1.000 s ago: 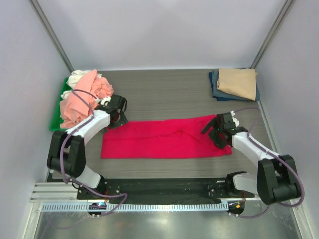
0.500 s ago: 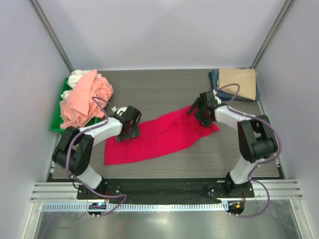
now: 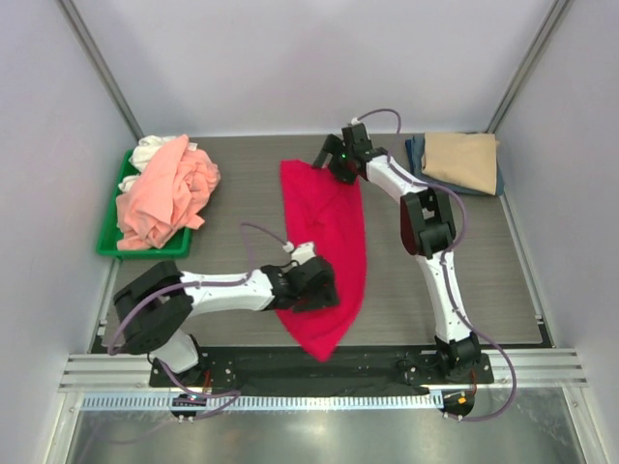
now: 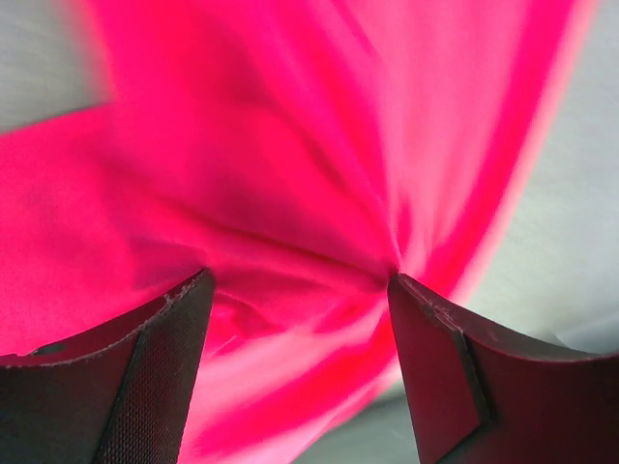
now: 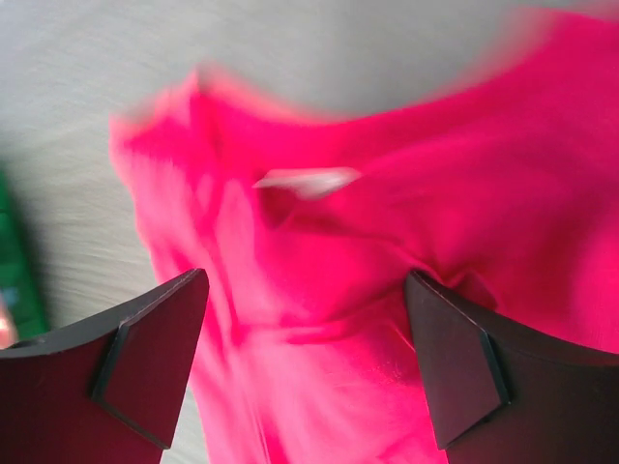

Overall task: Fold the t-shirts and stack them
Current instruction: Fold the tshirt

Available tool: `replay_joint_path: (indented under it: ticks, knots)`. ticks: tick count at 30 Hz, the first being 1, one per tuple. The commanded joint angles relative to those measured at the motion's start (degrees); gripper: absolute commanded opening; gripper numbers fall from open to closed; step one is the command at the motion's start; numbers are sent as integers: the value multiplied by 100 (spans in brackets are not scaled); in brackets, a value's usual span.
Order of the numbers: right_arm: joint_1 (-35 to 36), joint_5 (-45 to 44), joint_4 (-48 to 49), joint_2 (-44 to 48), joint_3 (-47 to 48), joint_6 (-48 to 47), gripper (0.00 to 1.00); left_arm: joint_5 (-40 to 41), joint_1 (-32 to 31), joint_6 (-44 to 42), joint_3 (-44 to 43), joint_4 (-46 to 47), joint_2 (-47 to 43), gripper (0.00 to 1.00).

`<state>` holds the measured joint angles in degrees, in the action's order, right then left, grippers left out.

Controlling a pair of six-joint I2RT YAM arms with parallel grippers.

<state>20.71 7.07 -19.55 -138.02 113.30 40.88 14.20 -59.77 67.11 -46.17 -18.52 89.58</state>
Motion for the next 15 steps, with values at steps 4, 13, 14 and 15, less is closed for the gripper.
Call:
replay_joint_path:
  ticks: [4,13,14,15]
  knots:
    - [118,287,-874,-2008,2405,-283,89,-1912,-869,1233,82,16,308,75]
    - [-14,-679,-585,-2124,2768,-2,91,-226,-1388,1340,-1024,-3024,-1109,78]
    - [-58,-942,-585,-2116,2742,42,91,-94,-1388,1357,-1086,-3356,-1170,78]
    - [-76,-1031,-541,-2107,2742,112,91,125,-1397,1383,-1139,-3516,-1284,78]
